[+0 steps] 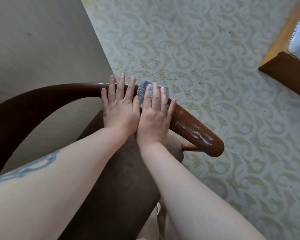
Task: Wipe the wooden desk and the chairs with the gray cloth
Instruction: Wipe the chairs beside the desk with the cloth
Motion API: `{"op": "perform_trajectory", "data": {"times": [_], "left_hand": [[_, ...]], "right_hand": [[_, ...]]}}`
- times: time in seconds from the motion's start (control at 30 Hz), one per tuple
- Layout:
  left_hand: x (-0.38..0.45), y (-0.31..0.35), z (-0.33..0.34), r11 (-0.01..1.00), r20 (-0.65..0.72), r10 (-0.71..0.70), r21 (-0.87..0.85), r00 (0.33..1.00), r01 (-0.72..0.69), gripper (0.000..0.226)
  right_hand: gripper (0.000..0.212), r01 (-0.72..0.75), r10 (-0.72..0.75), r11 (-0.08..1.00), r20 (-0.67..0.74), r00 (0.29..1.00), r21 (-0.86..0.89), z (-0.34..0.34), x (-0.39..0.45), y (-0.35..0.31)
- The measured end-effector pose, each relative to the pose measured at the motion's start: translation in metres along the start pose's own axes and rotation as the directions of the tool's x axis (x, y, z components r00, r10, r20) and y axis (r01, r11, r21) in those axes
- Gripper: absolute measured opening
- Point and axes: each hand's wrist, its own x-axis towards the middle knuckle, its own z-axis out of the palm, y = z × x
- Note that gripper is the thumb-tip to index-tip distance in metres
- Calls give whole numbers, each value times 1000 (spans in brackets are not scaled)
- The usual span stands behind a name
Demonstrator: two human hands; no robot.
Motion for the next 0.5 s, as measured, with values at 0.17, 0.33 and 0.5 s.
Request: {"op": "perform_trajectory", "data": {"times": [0.17,0.33,0.5], "left_hand": [[-10,16,6,996,-14,-17,86,1000,18,59],[-33,47,30,997,-22,67,41,998,-66,58],[-32,39,24,994,1,90,57,996,-90,59]], "right_hand": [[59,-93,94,994,3,996,-61,-24,-40,68],[46,-368,358,930,-192,914,-18,-29,-53,80],[43,-1,-4,999,-111,994,-50,-19,-37,68]]}}
